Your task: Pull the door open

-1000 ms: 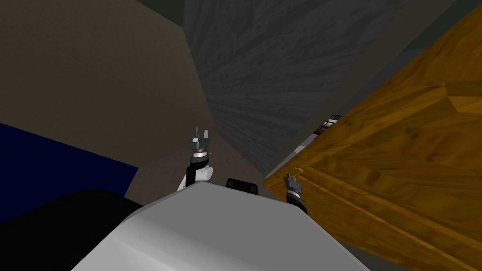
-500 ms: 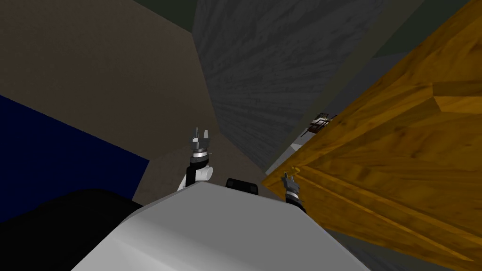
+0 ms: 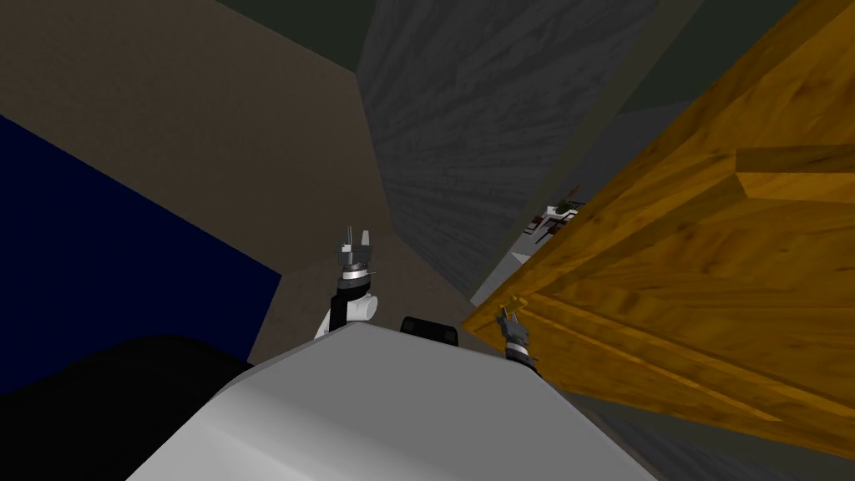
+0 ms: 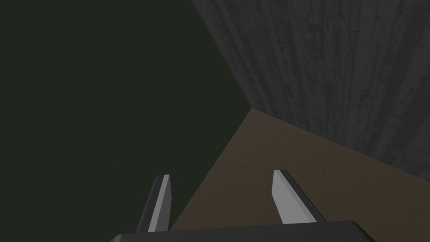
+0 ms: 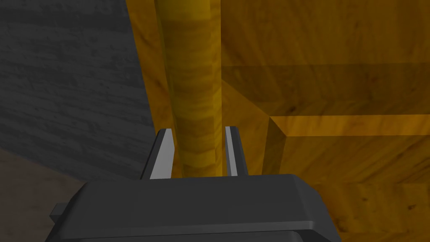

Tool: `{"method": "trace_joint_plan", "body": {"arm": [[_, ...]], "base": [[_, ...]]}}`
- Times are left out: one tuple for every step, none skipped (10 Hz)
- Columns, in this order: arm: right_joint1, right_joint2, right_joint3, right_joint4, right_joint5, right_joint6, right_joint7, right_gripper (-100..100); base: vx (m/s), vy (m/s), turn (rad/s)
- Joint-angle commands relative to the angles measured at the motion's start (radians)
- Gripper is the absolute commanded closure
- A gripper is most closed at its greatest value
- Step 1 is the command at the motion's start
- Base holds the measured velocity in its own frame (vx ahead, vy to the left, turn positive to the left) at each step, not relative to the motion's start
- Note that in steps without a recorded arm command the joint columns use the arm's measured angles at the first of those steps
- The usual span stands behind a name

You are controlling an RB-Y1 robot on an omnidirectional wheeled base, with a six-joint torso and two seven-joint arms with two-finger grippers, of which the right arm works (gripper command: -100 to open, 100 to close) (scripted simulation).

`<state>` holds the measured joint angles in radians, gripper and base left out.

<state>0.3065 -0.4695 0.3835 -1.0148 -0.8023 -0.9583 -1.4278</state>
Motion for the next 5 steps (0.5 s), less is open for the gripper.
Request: {"method": "trace_joint_plan", "body": {"arm": [[0.007,-0.013,0.019,0.006,0.009,-0.020,-0.019,100],[0.012,-0.022,0.031,0.007,0.015,-0.031,-0.030,100],[0.019,-0.036,0.049,0.008,0.023,-0.047,-0.046,100],[0.024,-0.045,0.060,0.009,0.029,-0.058,-0.057,100],[0.030,-0.056,0.075,0.010,0.035,-0.071,-0.070,100]], "base": [[-0.233,-0.040,0.147],[-0.216,-0.006,0.123],[-0.237,-0.027,0.126],[-0.260,-0.009,0.134],[-0.266,-0.020,0.105]]}}
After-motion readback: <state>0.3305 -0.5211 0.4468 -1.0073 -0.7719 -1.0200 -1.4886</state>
